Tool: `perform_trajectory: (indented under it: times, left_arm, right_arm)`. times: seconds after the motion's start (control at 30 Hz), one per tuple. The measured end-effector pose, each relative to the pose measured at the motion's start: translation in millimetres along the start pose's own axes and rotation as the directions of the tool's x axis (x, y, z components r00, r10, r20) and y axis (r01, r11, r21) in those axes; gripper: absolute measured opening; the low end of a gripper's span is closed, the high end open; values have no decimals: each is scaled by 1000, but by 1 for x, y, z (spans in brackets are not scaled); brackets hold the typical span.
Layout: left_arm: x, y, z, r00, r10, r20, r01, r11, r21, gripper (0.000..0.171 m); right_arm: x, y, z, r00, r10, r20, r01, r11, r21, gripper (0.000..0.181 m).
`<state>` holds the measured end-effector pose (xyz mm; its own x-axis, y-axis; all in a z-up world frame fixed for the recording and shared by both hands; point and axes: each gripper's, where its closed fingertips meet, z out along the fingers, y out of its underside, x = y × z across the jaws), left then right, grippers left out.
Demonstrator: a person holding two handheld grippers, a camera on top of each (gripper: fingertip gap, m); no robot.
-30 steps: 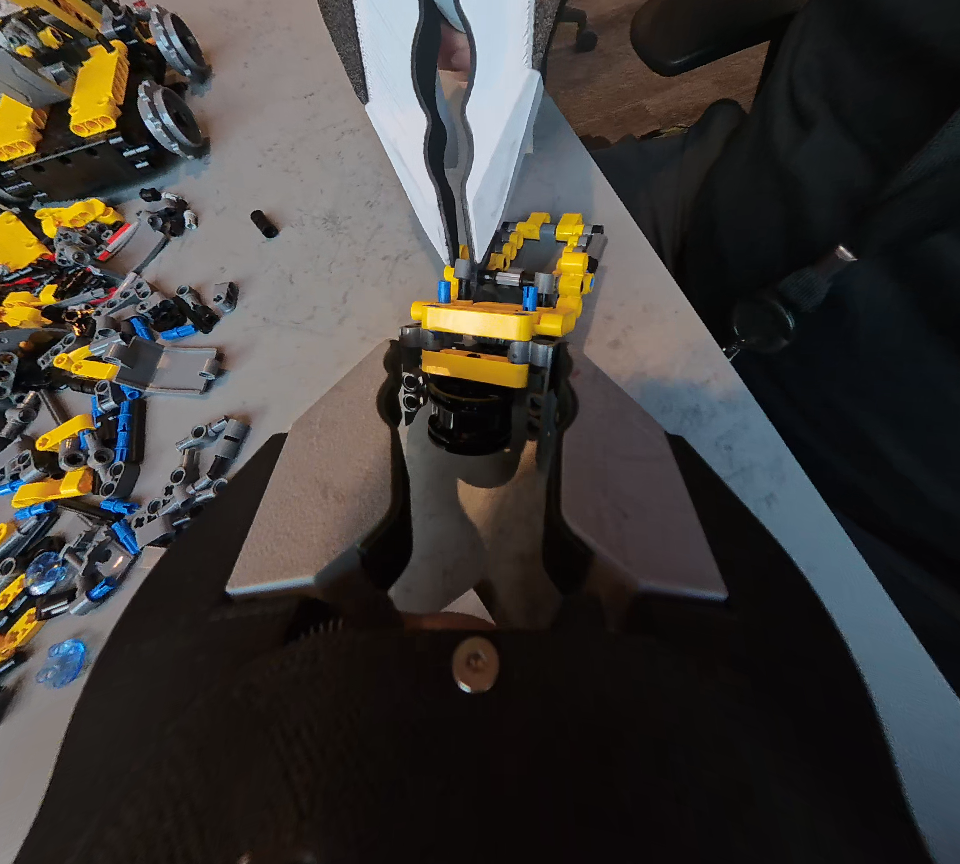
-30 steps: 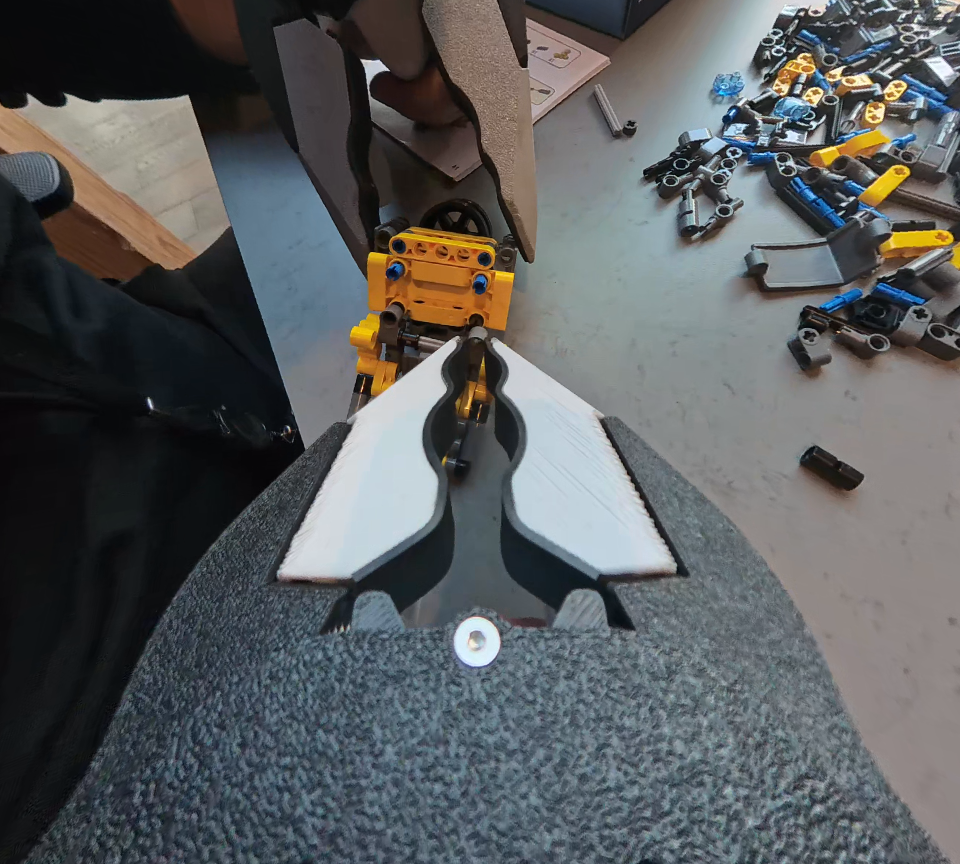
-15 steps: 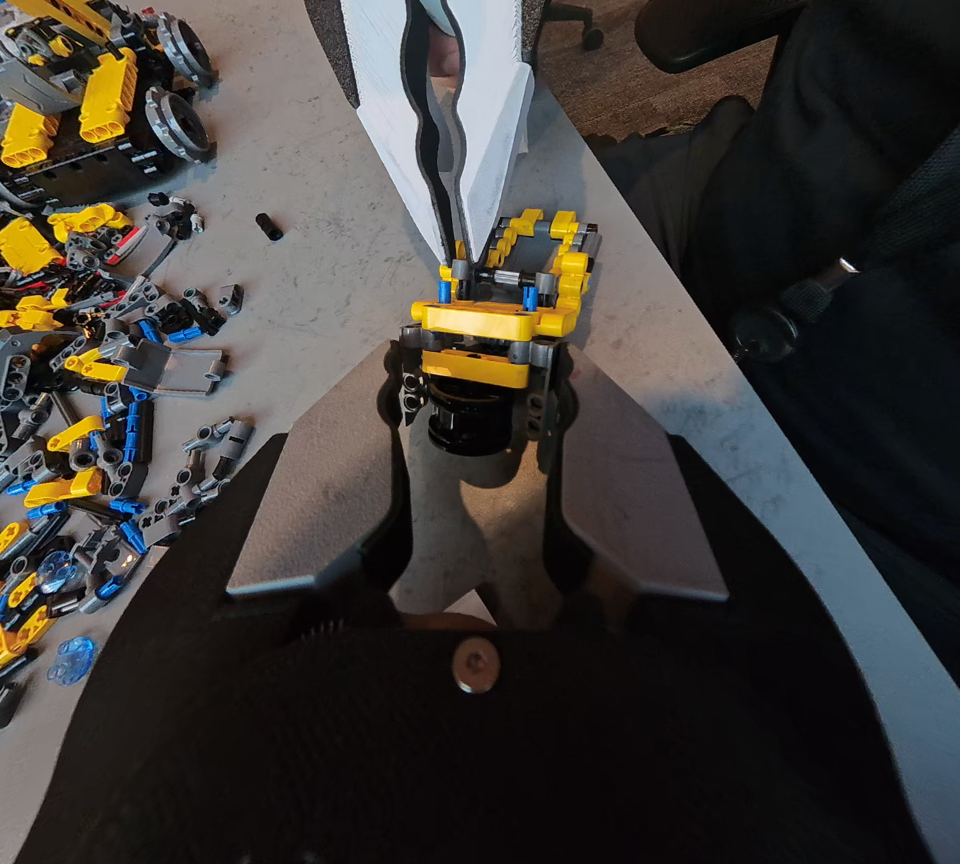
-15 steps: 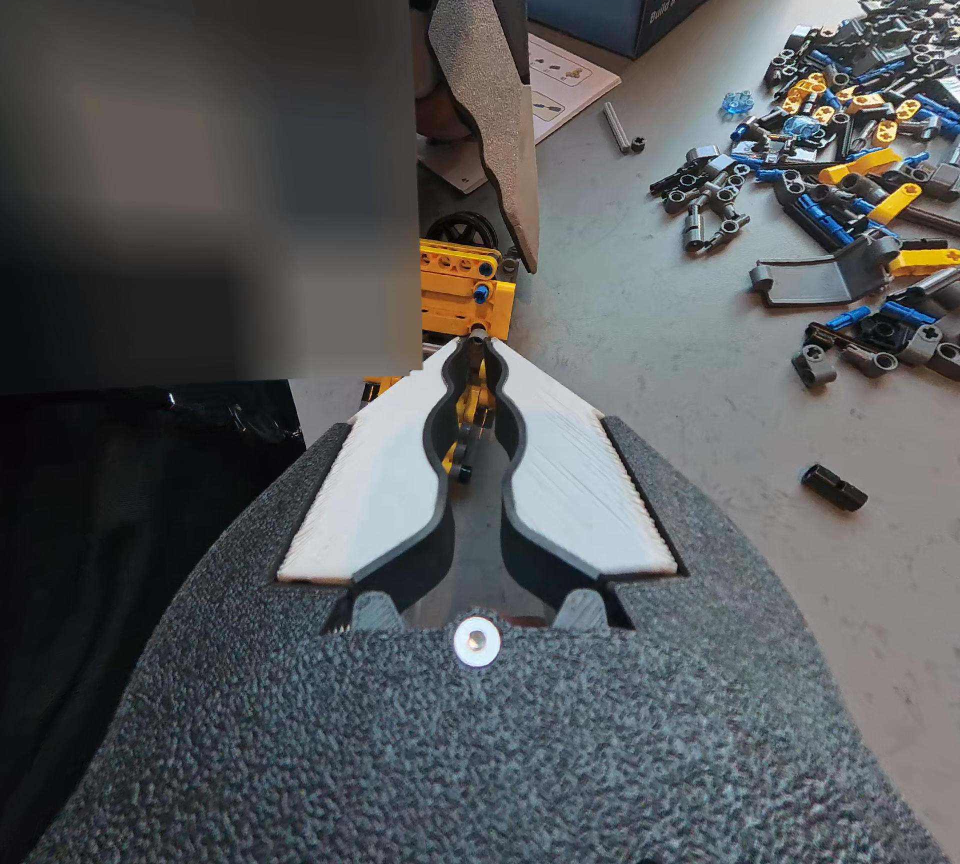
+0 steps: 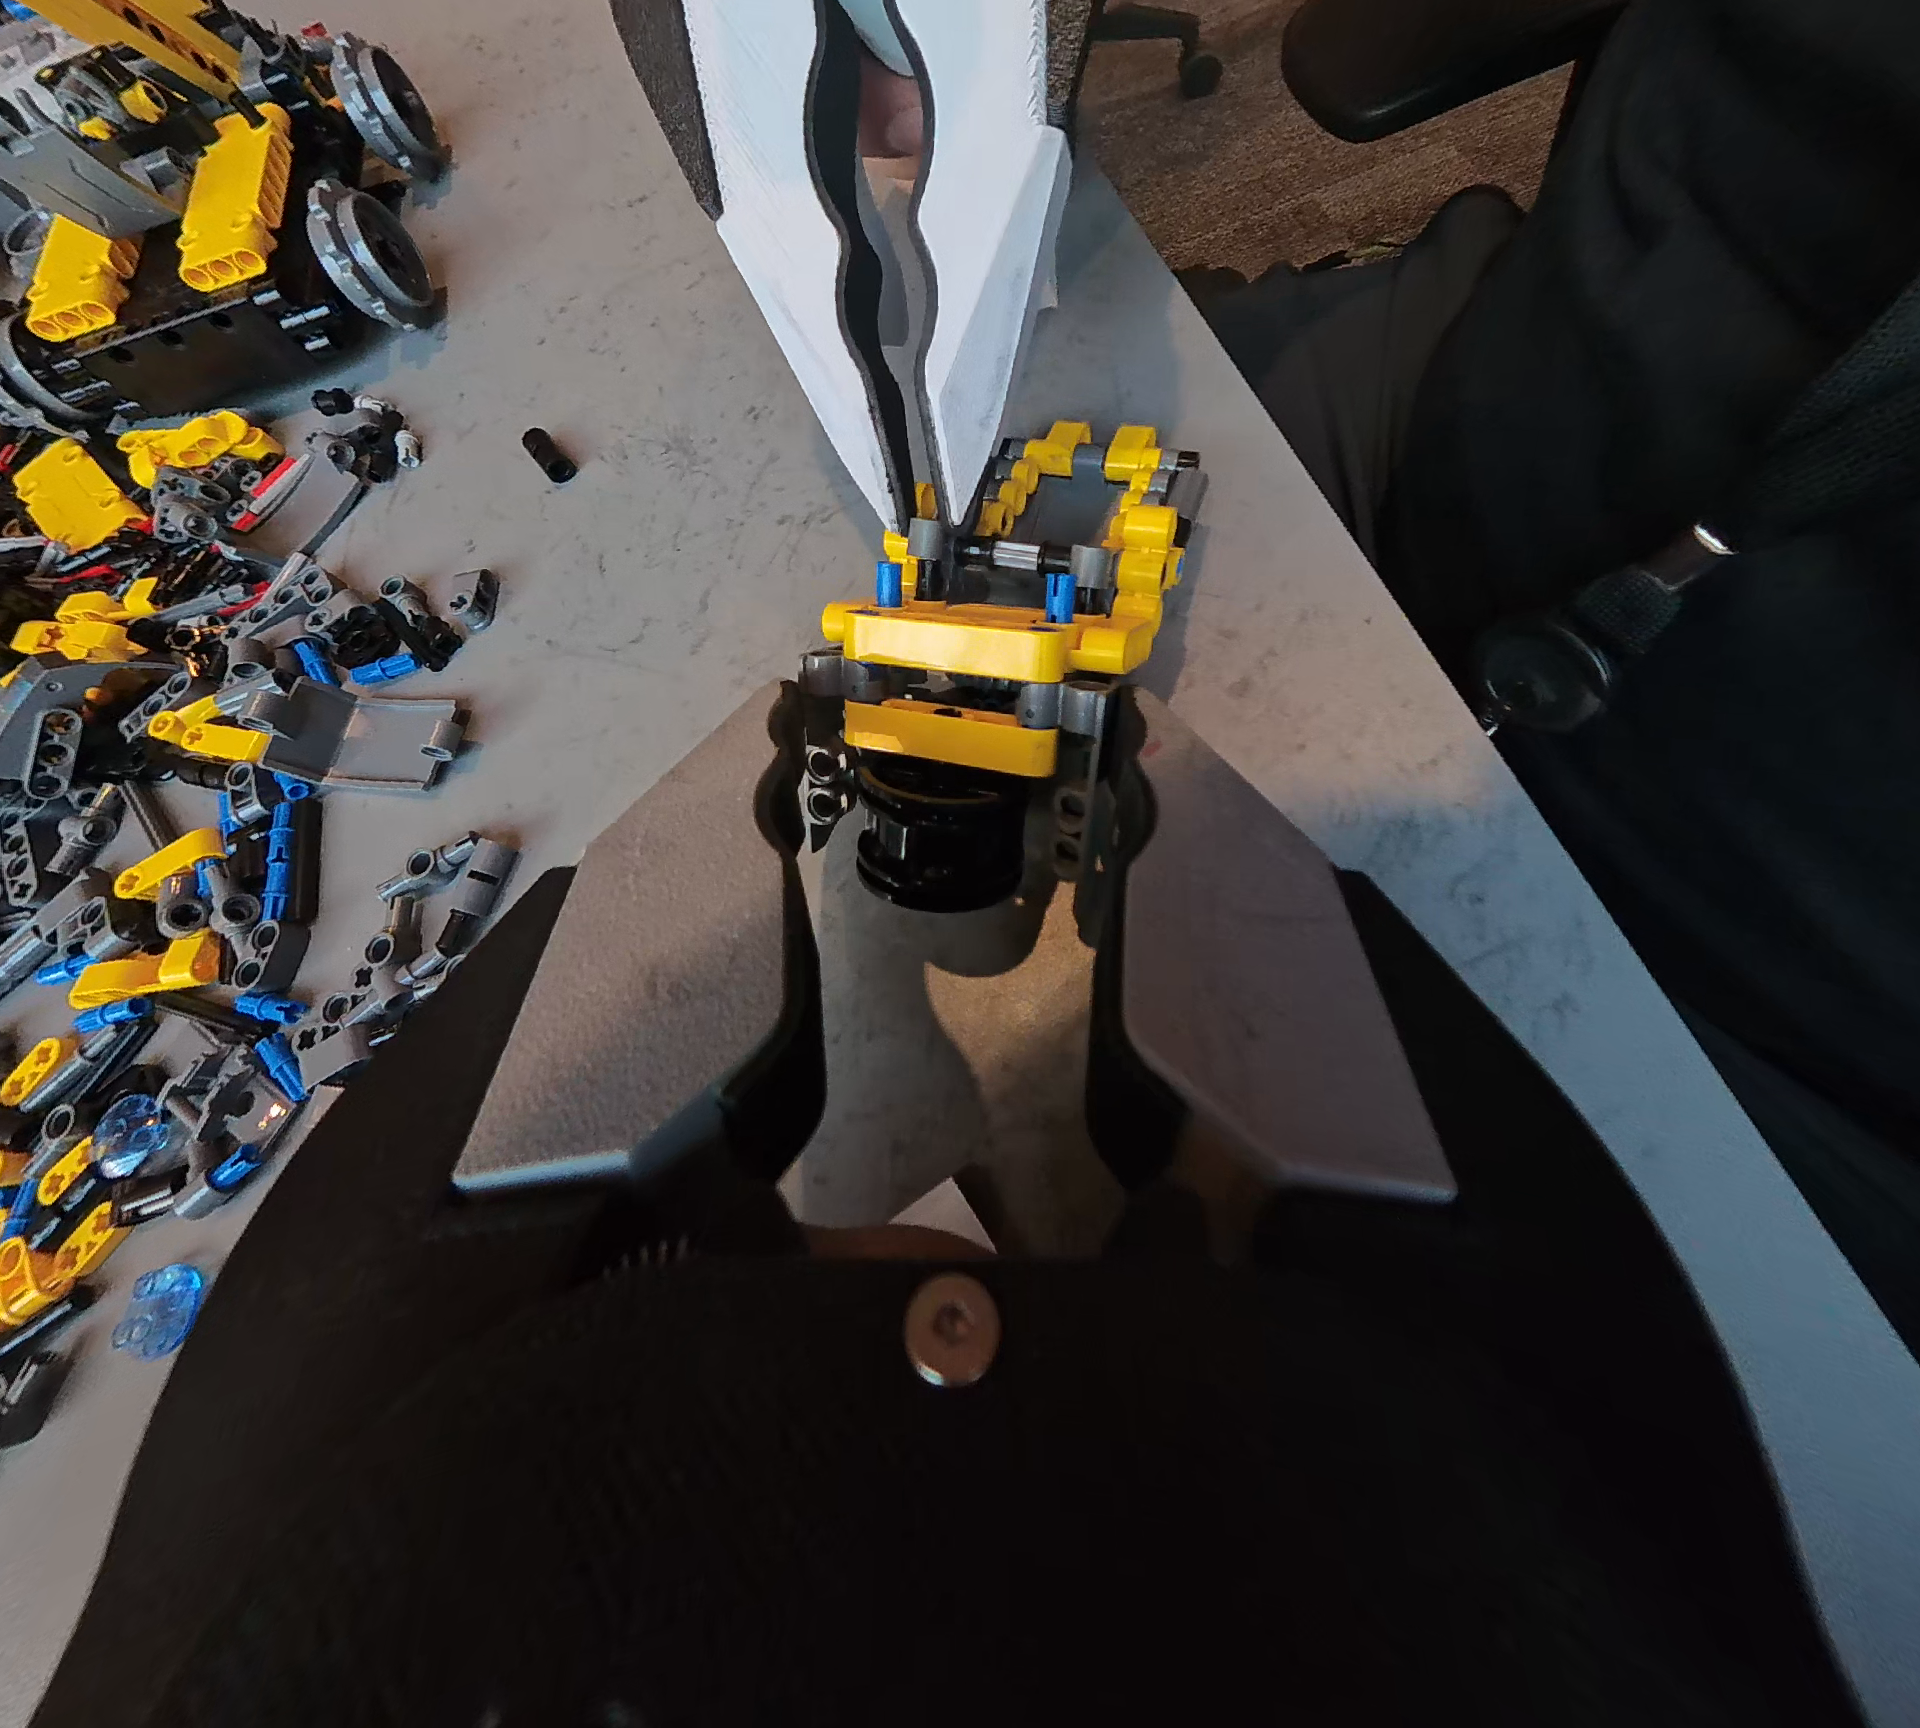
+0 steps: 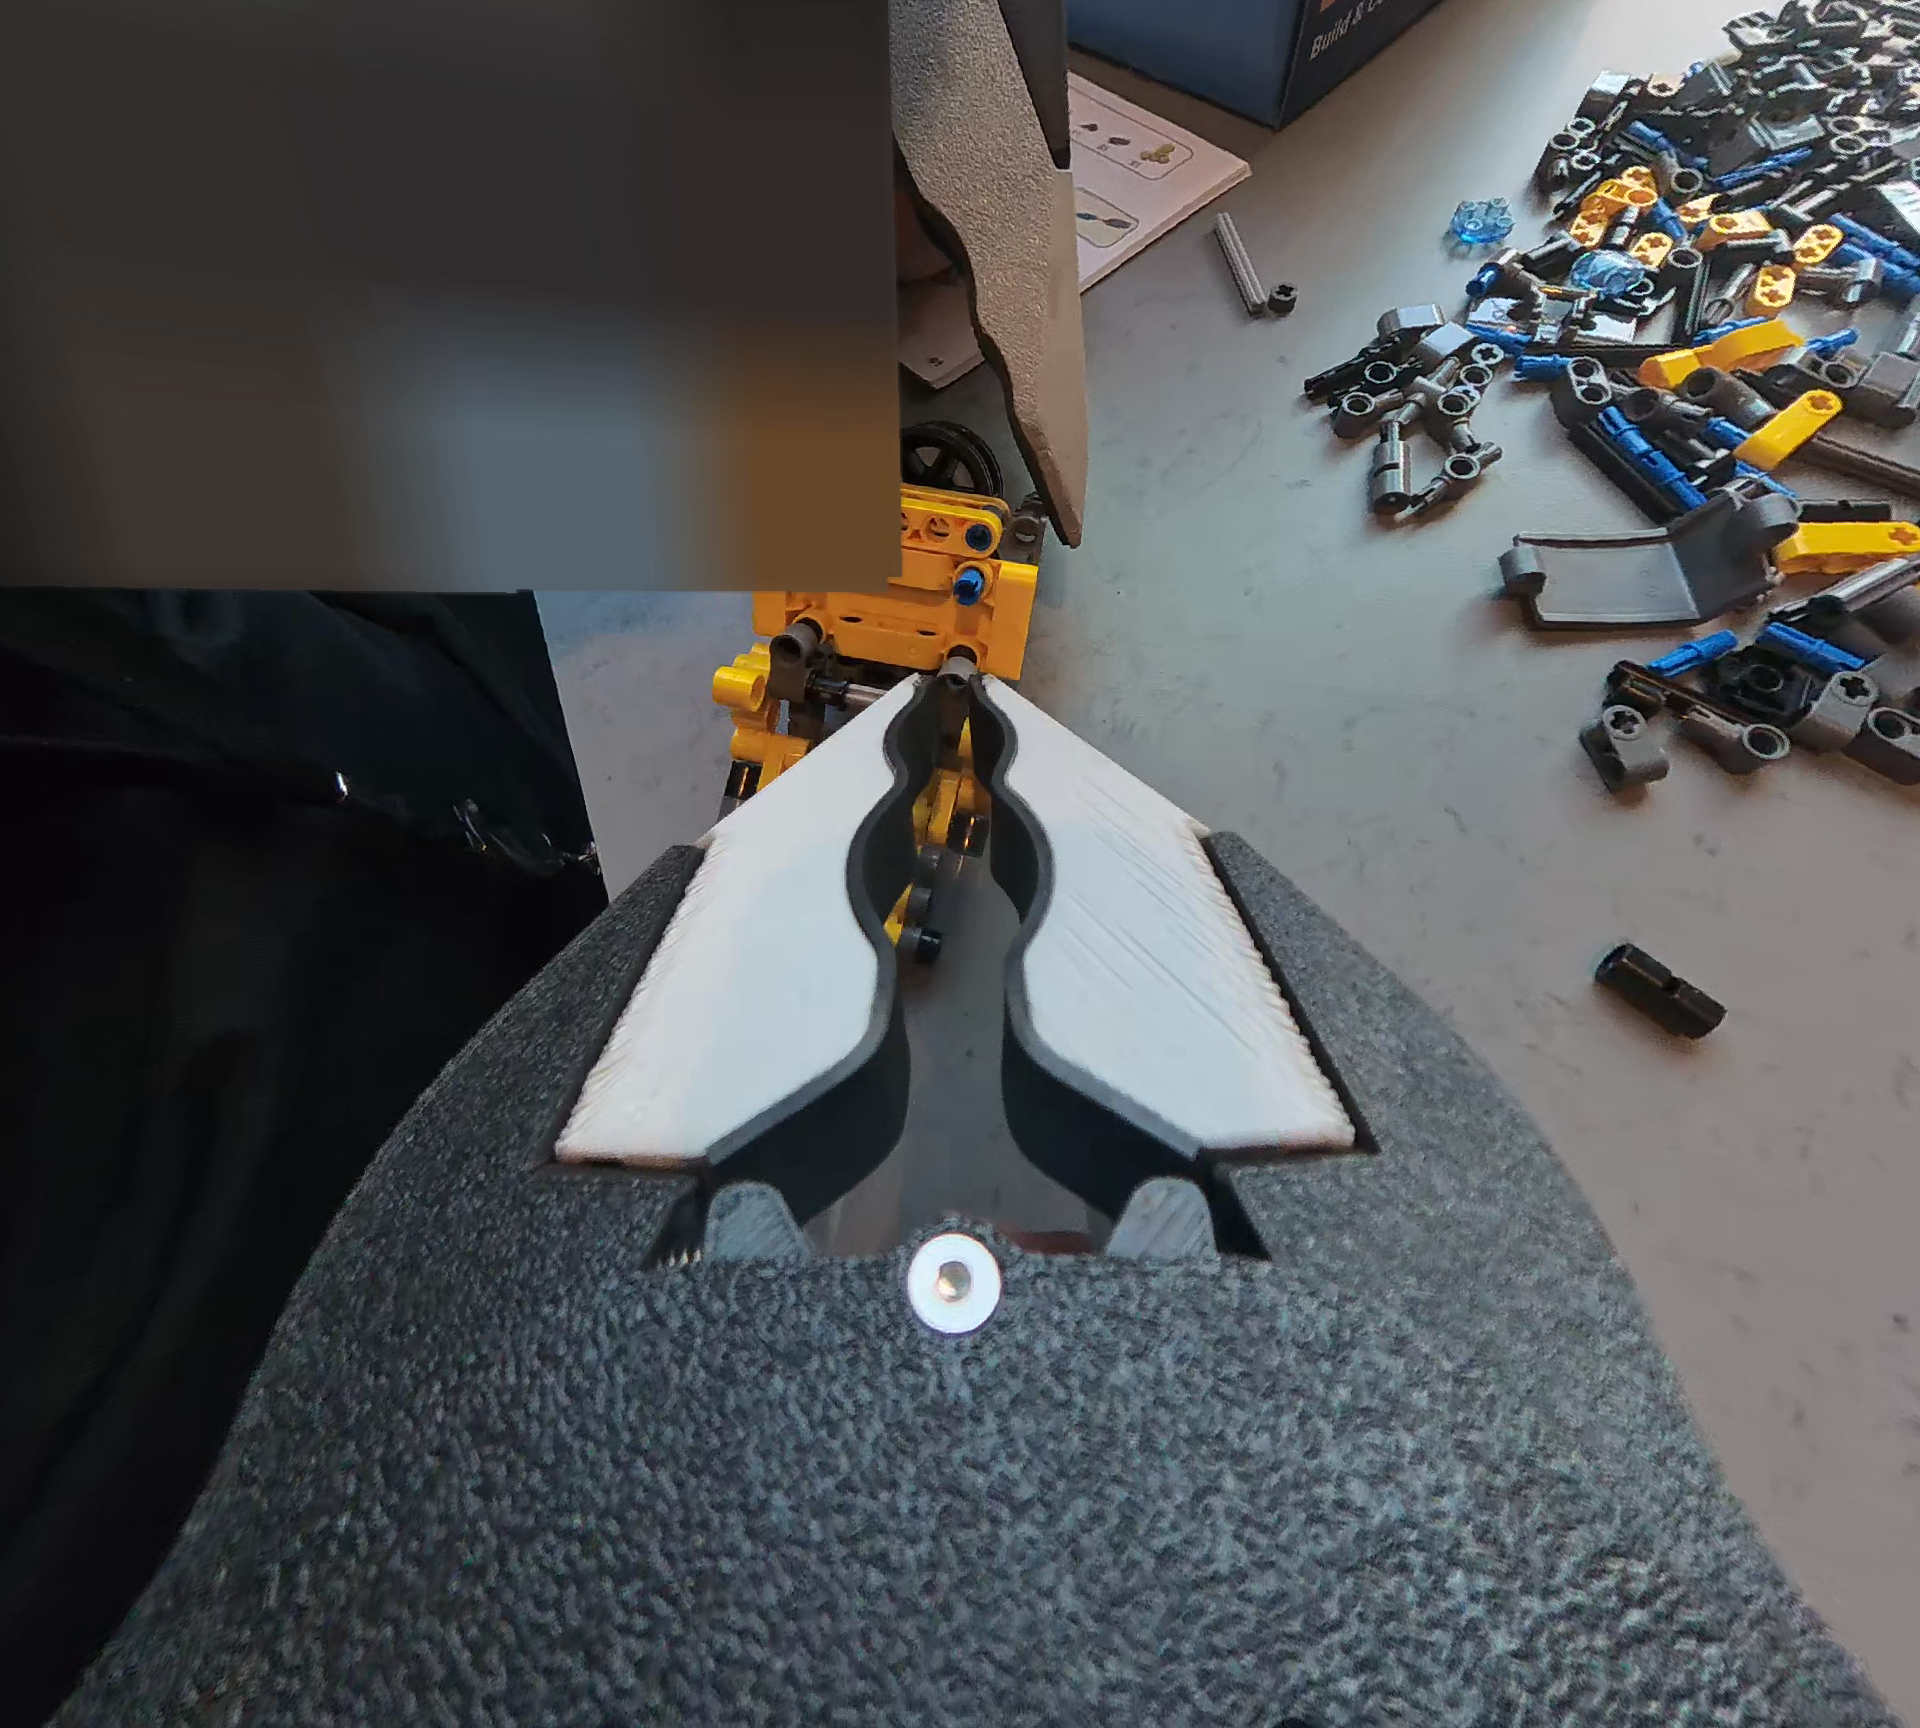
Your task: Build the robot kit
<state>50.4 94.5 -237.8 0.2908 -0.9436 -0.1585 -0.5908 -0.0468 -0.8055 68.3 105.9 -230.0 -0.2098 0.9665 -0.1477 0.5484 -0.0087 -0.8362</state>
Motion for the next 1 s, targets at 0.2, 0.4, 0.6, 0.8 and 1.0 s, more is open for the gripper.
perform_trajectory:
  times: [0.2,0.4,0.6,0.8,1.0]
  left_arm:
    - [0,0,0,1000,6,7,-6,1000,0,56]
    - [-1,0,0,1000,7,14,-7,1000,-1,56]
    - [-1,0,0,1000,19,19,-19,1000,0,56]
    - [-1,0,-1,1000,17,18,-17,1000,3,56]
    - [-2,-1,-1,1000,14,26,-14,1000,5,56]
  right_arm:
    - [-1,3,1,1000,6,17,-6,1000,-10,5]
    - [0,1,1,1000,-10,9,10,1000,-11,5]
    - [0,-2,1,999,-31,12,31,1000,-2,4]
    - [0,-1,2,999,-35,25,35,999,-2,5]
    - [1,0,2,999,-6,33,6,1000,-3,5]
